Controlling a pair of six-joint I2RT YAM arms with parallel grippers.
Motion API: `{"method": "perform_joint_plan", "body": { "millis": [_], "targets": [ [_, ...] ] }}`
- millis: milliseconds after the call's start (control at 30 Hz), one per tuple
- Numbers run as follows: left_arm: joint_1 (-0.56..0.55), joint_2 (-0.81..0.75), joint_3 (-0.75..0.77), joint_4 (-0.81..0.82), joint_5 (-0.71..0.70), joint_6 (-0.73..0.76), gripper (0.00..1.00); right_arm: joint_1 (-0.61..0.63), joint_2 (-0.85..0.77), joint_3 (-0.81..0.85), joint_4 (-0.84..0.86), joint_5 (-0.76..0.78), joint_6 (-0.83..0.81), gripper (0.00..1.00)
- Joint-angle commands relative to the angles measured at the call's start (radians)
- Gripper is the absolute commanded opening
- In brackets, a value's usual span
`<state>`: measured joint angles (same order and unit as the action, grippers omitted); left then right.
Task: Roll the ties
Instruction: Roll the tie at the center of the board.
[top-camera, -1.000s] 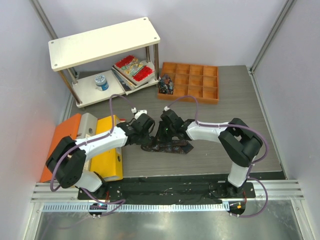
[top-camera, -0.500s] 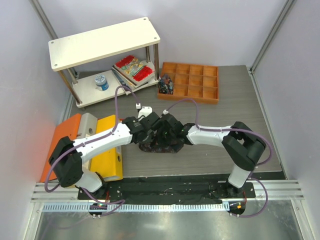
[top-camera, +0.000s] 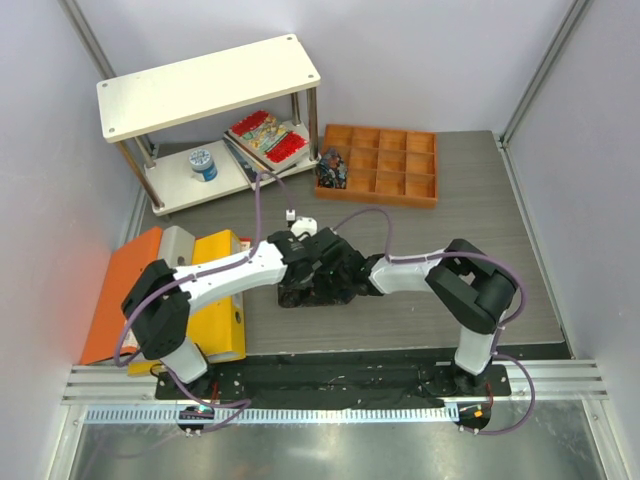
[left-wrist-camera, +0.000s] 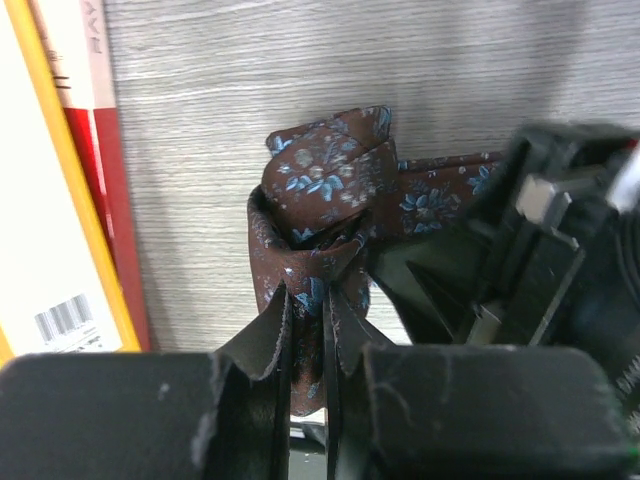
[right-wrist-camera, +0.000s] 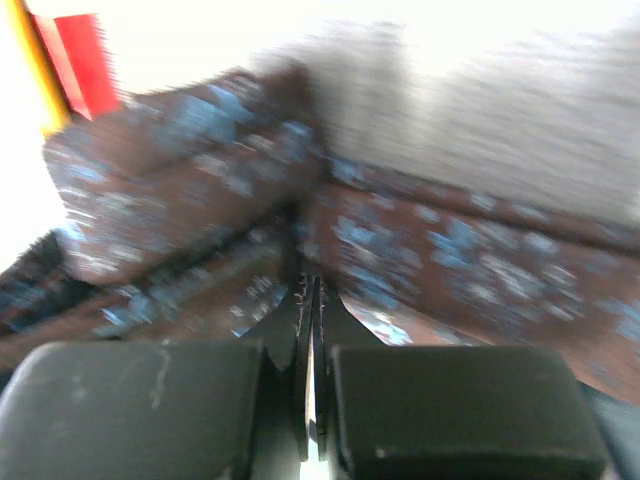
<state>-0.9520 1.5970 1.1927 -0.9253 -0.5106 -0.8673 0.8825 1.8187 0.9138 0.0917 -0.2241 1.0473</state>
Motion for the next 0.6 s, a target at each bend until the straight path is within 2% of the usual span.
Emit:
{"method": "perform_joint_plan", "body": {
  "millis": [0, 233, 567],
  "targets": [
    [-0.036, 0.092, 0.091, -0.065, -0.078, -0.062, 0.03, -0.025, -0.105, -0.068, -0.007, 0.012, -0.007, 0.03],
    [-0.091, 0.263, 0.229, -0.225, -0.189, -0.142, 0.02, -0.073, -0.312, -0.214, -0.121, 0.032, -0.041, 0.06],
    [-0.119, 0.33, 0.303, -0.26, -0.215, -0.157, 0.02, -0.212, -0.649, -0.381, -0.296, 0.058, -0.079, 0.1]
  ]
}}
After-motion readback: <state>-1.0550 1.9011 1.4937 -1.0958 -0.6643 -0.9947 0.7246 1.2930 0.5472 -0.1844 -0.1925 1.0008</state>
